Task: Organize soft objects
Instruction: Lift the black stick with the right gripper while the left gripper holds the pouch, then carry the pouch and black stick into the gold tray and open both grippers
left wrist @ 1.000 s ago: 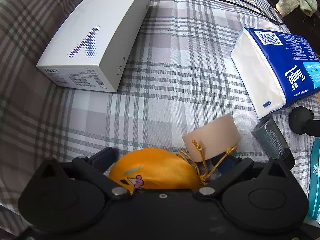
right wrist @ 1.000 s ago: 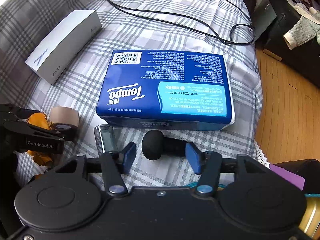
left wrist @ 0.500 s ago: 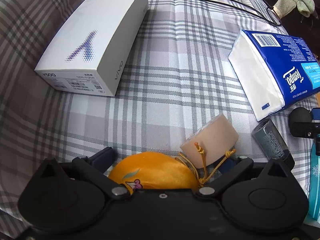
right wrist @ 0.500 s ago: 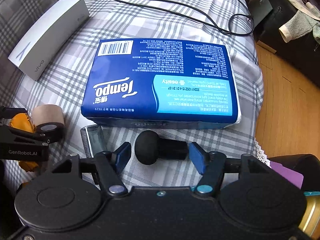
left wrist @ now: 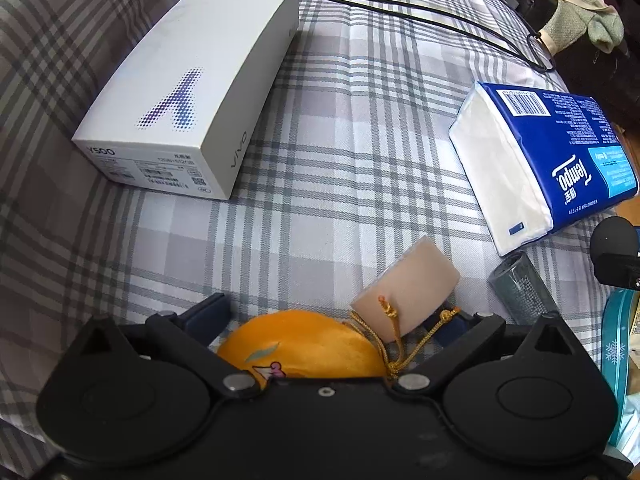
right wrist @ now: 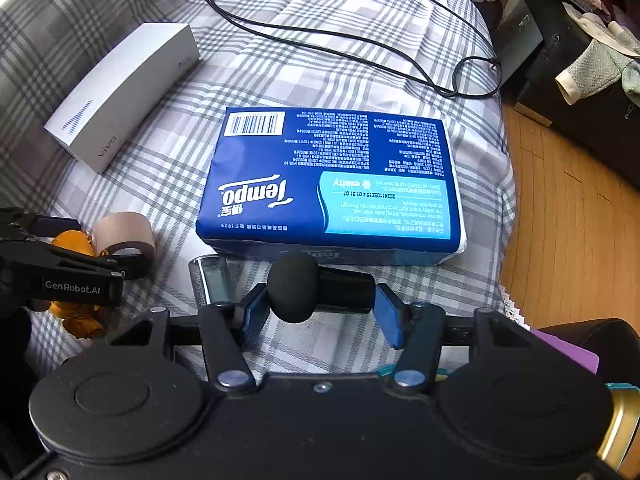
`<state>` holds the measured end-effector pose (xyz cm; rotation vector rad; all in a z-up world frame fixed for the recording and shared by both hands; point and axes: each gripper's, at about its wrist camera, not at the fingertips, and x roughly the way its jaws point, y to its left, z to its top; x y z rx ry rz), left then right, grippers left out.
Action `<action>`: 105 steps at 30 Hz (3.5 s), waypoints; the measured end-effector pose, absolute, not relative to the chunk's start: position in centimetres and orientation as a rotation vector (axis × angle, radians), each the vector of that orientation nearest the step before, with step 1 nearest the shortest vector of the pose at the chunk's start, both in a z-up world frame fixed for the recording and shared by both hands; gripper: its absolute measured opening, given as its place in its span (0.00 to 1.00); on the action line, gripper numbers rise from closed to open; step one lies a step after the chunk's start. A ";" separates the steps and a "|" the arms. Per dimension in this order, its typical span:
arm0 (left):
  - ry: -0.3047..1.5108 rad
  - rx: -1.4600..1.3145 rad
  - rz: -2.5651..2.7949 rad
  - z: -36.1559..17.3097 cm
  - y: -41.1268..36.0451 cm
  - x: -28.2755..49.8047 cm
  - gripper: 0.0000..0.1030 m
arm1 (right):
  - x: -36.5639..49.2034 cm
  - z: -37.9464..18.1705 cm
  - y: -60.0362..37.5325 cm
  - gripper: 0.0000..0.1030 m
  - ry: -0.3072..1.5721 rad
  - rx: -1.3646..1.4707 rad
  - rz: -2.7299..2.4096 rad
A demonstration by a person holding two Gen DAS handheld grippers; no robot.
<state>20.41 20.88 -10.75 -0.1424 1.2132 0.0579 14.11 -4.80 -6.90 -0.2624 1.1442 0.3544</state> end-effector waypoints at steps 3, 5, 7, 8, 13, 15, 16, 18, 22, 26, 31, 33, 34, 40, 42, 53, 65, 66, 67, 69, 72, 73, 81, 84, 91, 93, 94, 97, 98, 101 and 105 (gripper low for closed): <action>1.197 -0.104 0.041 -10.3 20.1 20.2 0.99 | 13.8 -6.1 -5.1 0.53 1.133 -0.249 0.369; 1.153 -0.087 0.026 -9.5 19.6 19.7 0.99 | 13.4 -5.5 -5.3 0.53 1.122 -0.246 0.376; 1.111 -0.091 0.018 -8.7 19.6 19.0 1.00 | 13.1 -4.9 -5.5 0.53 1.107 -0.243 0.386; 1.102 -0.099 0.019 -8.4 19.7 18.9 1.00 | 13.0 -4.5 -5.6 0.53 1.099 -0.239 0.389; 1.133 -0.110 0.046 -7.8 20.0 18.4 1.00 | 12.6 -2.7 -6.1 0.53 1.062 -0.207 0.400; 1.161 -0.114 0.077 -7.9 20.3 18.1 1.00 | 12.4 -2.1 -6.1 0.53 1.044 -0.208 0.404; 1.182 -0.120 0.094 -7.9 20.5 18.0 1.00 | 12.3 -1.8 -6.1 0.53 1.035 -0.208 0.406; 1.236 -0.134 0.117 -8.3 20.7 17.9 1.00 | 12.2 -1.4 -6.2 0.53 1.021 -0.203 0.414; 1.352 -0.173 0.162 -10.2 21.5 18.7 0.99 | 11.9 -0.8 -6.3 0.53 1.002 -0.200 0.421; 1.392 -0.180 0.159 -11.1 21.4 19.1 0.94 | 11.5 -0.2 -6.9 0.53 0.989 -0.189 0.420; 1.341 -0.154 0.136 -10.3 20.8 18.8 0.76 | 11.1 0.6 -8.1 0.53 0.972 -0.168 0.410; 1.332 -0.152 0.137 -10.0 20.7 18.6 0.72 | 11.1 1.0 -8.7 0.53 0.964 -0.160 0.400; 1.327 -0.154 0.140 -9.9 20.7 18.5 0.72 | 11.1 1.1 -8.9 0.53 0.960 -0.157 0.394; 1.241 -0.125 0.190 -7.8 20.4 17.5 0.71 | 10.9 2.0 -11.1 0.53 0.941 -0.114 0.350; 1.211 -0.111 0.206 -6.7 20.4 17.0 0.71 | 10.9 2.3 -11.7 0.53 0.933 -0.117 0.330; 1.084 -0.050 0.251 0.4 17.2 14.2 0.71 | 10.5 2.5 -16.3 0.53 0.988 -0.120 0.191; 1.015 0.064 -0.015 6.3 2.2 11.9 0.72 | 9.1 1.6 -24.9 0.53 1.077 -0.063 -0.013; 1.021 0.065 -0.040 6.1 0.7 11.7 0.72 | 8.8 1.4 -25.6 0.53 1.082 -0.057 -0.027; 1.028 0.068 -0.061 5.9 -0.8 11.4 0.72 | 8.6 1.3 -26.2 0.53 1.085 -0.054 -0.036; 1.039 0.077 -0.104 5.1 -3.6 11.0 0.72 | 7.9 1.0 -27.4 0.53 1.090 -0.048 -0.053; 1.063 0.087 -0.151 3.9 -7.4 10.6 0.72 | 7.1 0.6 -29.1 0.53 1.101 -0.025 -0.068; 1.070 0.090 -0.164 3.5 -8.5 10.5 0.72 | 6.9 0.5 -29.7 0.53 1.106 -0.017 -0.075; 1.104 0.122 -0.207 1.0 -13.9 11.0 0.73 | 5.2 -0.7 -33.3 0.53 1.123 0.027 -0.120; 1.118 0.125 -0.212 0.2 -14.6 11.2 0.78 | 5.0 -1.1 -34.1 0.53 1.132 0.036 -0.124; 1.133 0.125 -0.194 -1.0 -14.2 11.2 0.84 | 5.1 -1.0 -34.1 0.53 1.124 0.042 -0.109; 1.133 0.128 -0.181 -1.2 -13.8 11.2 0.85 | 5.0 -0.9 -33.9 0.53 1.121 0.042 -0.100; 1.132 0.131 -0.175 -1.3 -13.5 11.2 0.85 | 5.1 -0.9 -33.8 0.53 1.119 0.042 -0.096; 1.133 0.139 -0.155 -1.4 -12.9 10.8 0.86 | 5.1 -0.8 -33.6 0.53 1.115 0.041 -0.084; 1.134 0.140 -0.151 -1.5 -12.6 10.6 0.86 | 5.1 -0.8 -33.6 0.53 1.114 0.040 -0.081; 1.136 0.153 -0.140 -1.7 -12.0 10.2 0.87 | 5.2 -0.7 -33.3 0.53 1.112 0.040 -0.067; 1.135 0.166 -0.129 -2.1 -11.5 9.7 0.89 | 5.2 -0.4 -32.5 0.54 1.102 0.026 -0.029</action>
